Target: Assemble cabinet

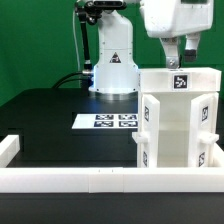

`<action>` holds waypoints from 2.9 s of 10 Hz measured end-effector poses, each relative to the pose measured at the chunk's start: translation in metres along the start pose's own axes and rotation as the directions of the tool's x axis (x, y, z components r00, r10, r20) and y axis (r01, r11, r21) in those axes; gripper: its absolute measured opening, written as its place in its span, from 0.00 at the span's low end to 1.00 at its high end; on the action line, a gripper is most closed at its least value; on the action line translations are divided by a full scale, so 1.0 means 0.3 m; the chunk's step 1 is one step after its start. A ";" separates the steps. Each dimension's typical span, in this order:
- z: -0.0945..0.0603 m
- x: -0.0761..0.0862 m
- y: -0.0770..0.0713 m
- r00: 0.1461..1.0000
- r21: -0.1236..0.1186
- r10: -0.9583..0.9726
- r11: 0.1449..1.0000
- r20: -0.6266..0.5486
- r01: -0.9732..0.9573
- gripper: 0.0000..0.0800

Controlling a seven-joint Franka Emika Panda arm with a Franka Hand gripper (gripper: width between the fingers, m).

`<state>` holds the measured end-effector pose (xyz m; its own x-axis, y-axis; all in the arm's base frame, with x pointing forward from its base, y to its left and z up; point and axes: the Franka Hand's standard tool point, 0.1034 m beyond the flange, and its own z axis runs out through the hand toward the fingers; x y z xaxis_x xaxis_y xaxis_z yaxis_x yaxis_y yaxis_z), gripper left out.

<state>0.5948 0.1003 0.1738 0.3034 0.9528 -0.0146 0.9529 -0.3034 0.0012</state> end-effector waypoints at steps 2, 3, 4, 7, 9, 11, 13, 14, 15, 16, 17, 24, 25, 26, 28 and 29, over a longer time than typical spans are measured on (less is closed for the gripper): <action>0.011 -0.001 -0.002 0.977 -0.007 -0.211 0.977 0.044 0.211 0.81; 0.017 0.005 -0.006 0.948 -0.006 -0.313 0.949 0.064 0.314 0.81; 0.033 0.000 -0.007 0.940 0.004 -0.333 0.943 0.072 0.333 0.81; 0.060 -0.006 -0.012 0.956 0.021 -0.284 0.959 0.078 0.283 0.81; 0.074 -0.017 -0.010 0.958 0.027 -0.275 0.961 0.080 0.274 0.81; 0.075 -0.021 -0.009 0.965 0.025 -0.249 0.969 0.082 0.248 0.69; 0.076 -0.020 -0.009 0.993 0.013 -0.089 0.996 0.083 0.089 0.69; 0.076 -0.021 -0.009 0.996 0.007 -0.015 1.000 0.084 0.015 0.69; 0.075 -0.029 -0.004 0.990 0.001 0.114 0.993 0.077 -0.115 0.69; 0.076 -0.028 -0.005 0.941 -0.006 0.333 0.943 0.063 -0.333 0.69; 0.076 -0.020 -0.009 0.850 0.001 0.525 0.851 0.046 -0.525 0.69; 0.076 -0.014 -0.020 0.318 0.023 0.947 0.317 0.055 -0.948 0.69; 0.075 -0.012 -0.023 0.152 0.026 0.988 0.151 0.037 -0.988 0.69; 0.074 -0.007 -0.023 -0.038 0.047 0.999 -0.038 0.015 -0.998 0.69; 0.077 -0.004 -0.017 -0.248 0.092 0.968 -0.249 0.022 -0.964 0.69; 0.076 -0.002 -0.017 -0.304 0.093 0.952 -0.305 0.027 -0.948 0.69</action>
Offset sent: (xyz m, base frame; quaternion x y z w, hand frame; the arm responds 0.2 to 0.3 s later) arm 0.0050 0.0088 -0.0115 0.0087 -0.0329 -0.2477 0.9682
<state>0.5898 0.1010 0.1509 0.8150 -0.5790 -0.0217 -0.5787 -0.8117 -0.0795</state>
